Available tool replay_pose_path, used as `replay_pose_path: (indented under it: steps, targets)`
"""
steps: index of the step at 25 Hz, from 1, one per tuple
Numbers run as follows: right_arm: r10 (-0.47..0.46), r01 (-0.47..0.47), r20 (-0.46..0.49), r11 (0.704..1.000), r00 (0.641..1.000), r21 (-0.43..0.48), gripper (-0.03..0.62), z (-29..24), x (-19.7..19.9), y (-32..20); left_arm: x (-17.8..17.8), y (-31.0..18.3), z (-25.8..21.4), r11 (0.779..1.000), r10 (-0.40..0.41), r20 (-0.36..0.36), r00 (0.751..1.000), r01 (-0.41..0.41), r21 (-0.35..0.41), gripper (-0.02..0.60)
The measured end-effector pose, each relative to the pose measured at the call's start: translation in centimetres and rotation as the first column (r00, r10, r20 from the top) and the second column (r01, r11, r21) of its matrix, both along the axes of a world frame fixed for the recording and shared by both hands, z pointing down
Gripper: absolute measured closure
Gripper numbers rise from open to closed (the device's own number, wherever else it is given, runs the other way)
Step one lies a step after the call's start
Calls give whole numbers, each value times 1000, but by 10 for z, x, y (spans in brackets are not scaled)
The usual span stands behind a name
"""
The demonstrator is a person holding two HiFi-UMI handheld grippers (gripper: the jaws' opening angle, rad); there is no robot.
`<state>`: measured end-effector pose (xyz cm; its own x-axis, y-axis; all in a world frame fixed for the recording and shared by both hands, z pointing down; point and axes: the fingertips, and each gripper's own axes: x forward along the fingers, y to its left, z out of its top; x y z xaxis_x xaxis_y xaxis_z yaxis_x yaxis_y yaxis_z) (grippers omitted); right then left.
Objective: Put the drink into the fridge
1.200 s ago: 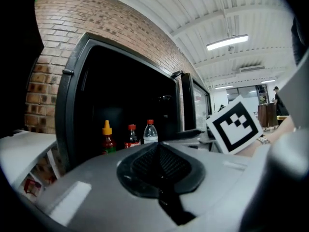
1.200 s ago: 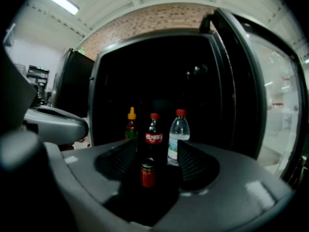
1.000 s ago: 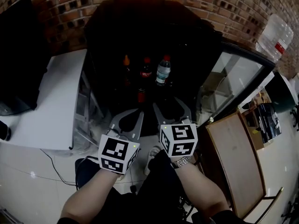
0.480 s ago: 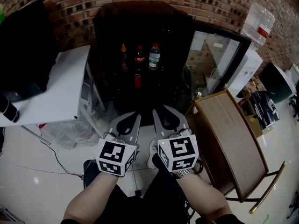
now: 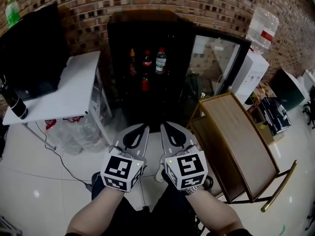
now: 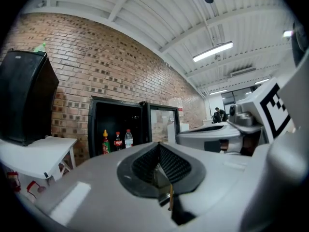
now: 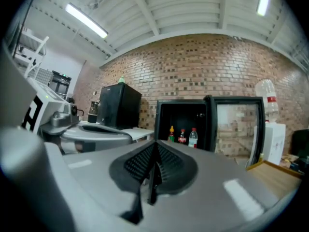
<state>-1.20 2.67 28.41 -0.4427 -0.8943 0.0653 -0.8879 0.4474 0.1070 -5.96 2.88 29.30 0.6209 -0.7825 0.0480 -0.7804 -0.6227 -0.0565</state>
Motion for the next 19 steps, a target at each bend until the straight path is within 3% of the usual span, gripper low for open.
replay_pose_path:
  steps: [19]
  targets:
    - [-25,25,-3,999,1000,26,594,-11,-4,36,6,39,-11,1000,8,16,1000,-9,30,577]
